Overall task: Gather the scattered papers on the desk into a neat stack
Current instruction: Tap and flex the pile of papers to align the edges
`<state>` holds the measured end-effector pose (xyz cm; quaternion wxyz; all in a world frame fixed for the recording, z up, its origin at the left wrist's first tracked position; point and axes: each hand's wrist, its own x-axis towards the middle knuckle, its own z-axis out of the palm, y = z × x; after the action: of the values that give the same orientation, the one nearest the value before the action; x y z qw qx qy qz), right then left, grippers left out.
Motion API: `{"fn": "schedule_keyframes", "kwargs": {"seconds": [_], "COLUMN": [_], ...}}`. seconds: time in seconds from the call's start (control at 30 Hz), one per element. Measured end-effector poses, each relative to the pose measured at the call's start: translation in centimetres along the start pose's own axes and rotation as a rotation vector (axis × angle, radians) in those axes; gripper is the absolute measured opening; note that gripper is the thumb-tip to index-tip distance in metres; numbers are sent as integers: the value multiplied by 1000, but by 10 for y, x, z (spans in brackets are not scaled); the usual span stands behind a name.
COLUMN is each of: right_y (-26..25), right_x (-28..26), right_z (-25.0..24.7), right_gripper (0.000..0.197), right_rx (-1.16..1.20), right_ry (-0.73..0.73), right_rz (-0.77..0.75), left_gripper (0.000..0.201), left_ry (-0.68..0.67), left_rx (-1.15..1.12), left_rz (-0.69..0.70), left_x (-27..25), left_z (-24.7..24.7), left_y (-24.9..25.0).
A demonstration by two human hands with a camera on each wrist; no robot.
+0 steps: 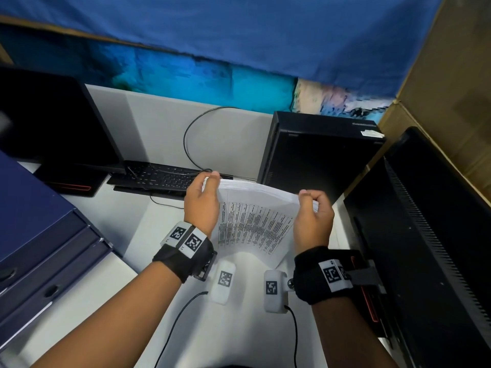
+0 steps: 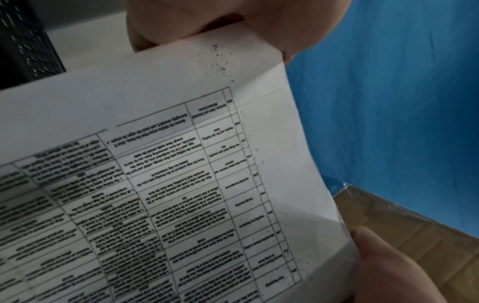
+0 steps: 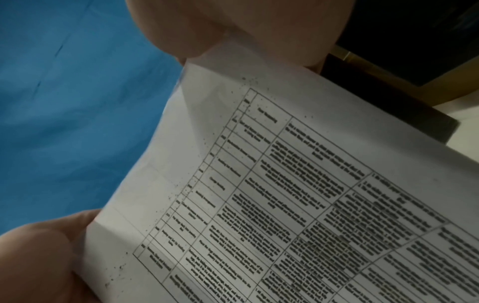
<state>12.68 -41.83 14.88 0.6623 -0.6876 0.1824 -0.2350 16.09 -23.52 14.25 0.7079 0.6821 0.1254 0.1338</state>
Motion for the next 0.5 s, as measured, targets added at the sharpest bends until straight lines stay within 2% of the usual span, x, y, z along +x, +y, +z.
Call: {"fn": "schedule_keyframes", "kwargs": {"seconds": [0.07,0.17,0.23,0.33,0.4,0.5], "right_y": [-1,11,28,61,75,82], "right_x": [-3,-10,-15,-25,-29,-34], "right_z": [-3,-15,-24,-30,-30,-26], "right_gripper": [10,39,50,57,55,44], "right_rx": [53,123,78,6,-41,-109], "right_ry": [-47,-184,-277,-300,-244,-216], "right_rz": [-33,-131,-99,26,90,106], "left_gripper": [24,53,74,92,85,72], "left_ry": [-45,-225,-332,-341,-336,-339], "left_rx": [-38,-98,-28,209,290,291], "left_rz": [39,120,102,60,35,7], "left_x": [-3,-6,-12,-17,-17,-16], "left_z": [-3,-19,-30,-40,-42,-41], "left_y": [-3,-23,-39,-63,-76,-80]}}
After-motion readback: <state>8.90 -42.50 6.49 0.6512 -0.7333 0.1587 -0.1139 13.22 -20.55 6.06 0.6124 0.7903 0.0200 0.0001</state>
